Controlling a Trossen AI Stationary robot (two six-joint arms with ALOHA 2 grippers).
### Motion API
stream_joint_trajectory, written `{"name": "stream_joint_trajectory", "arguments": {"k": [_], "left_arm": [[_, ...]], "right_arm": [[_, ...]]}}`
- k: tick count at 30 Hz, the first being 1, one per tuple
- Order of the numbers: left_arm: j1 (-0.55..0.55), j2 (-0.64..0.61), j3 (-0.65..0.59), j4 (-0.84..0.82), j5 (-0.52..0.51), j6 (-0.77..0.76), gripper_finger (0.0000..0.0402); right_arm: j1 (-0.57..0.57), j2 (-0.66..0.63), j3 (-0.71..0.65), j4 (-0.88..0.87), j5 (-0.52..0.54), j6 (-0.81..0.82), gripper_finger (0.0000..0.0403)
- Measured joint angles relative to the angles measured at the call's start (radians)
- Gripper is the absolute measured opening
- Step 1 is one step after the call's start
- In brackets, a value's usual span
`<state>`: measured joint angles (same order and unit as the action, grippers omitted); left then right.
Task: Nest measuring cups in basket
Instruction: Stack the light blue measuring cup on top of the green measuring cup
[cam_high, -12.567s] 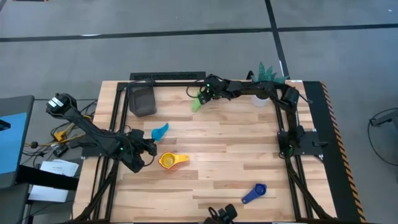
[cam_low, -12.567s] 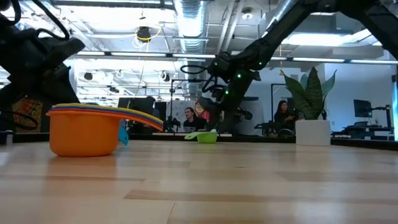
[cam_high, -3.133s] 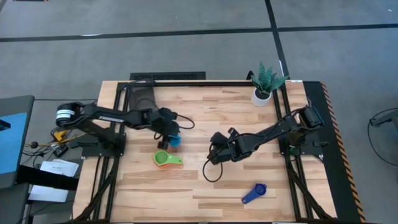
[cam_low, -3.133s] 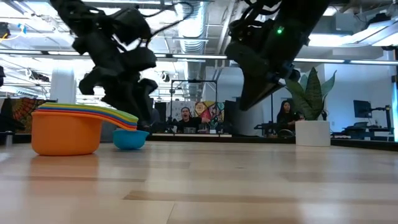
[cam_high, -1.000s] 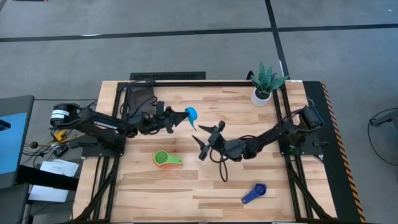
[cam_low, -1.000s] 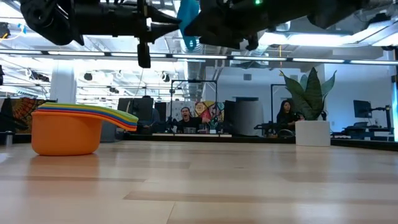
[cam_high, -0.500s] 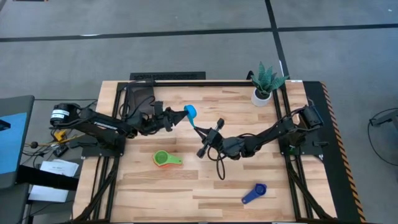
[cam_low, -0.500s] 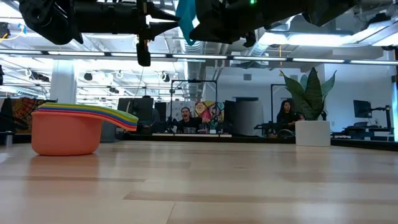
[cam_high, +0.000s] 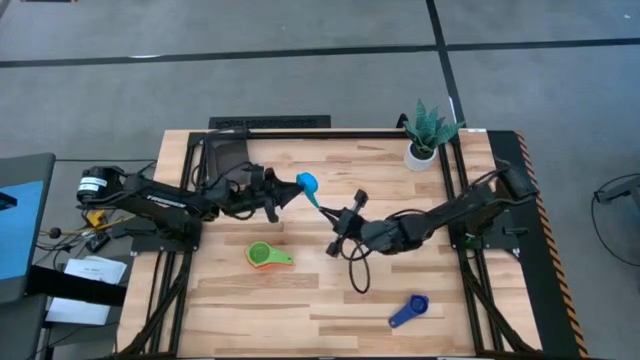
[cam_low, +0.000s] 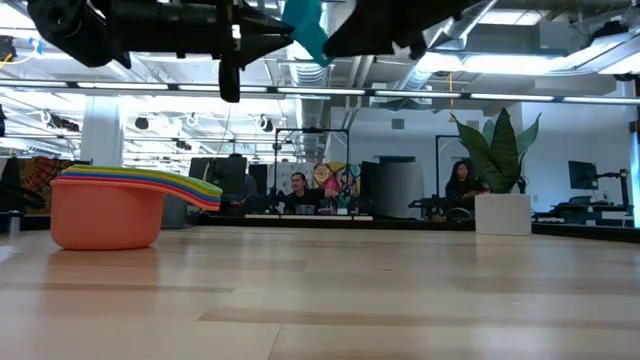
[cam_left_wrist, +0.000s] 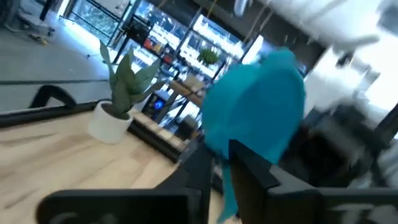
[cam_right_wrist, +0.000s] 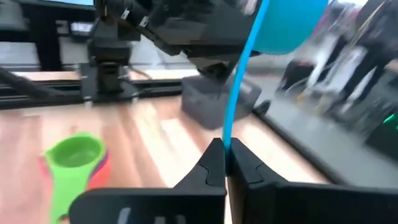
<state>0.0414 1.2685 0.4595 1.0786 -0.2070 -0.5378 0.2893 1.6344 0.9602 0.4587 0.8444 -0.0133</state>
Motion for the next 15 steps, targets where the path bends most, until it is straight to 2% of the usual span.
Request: {"name": "stream_joint_trajectory", "arguments": {"k": [4, 9, 13, 15], "left_arm": [[0.000, -0.043, 0.005, -0.057, 0.033, 0.121, 0.0087], [0.000, -0.100, 0.035, -0.205, 0.096, 0.248, 0.0148], [-0.002, -0.128, 0.112, -0.439, 0.105, 0.340, 0.0180], [-0.008, -0.129, 0.165, -0.569, 0.117, 0.390, 0.0188]], "right_arm": [[-0.028, -0.116, 0.004, -0.236, -0.125, 0.183, 0.0006], [-0.104, -0.222, 0.004, -0.419, -0.425, 0.299, 0.0005], [-0.178, -0.245, 0.004, -0.458, -0.719, 0.324, 0.0005], [-0.209, -0.240, 0.003, -0.471, -0.834, 0.334, 0.0005]]}}
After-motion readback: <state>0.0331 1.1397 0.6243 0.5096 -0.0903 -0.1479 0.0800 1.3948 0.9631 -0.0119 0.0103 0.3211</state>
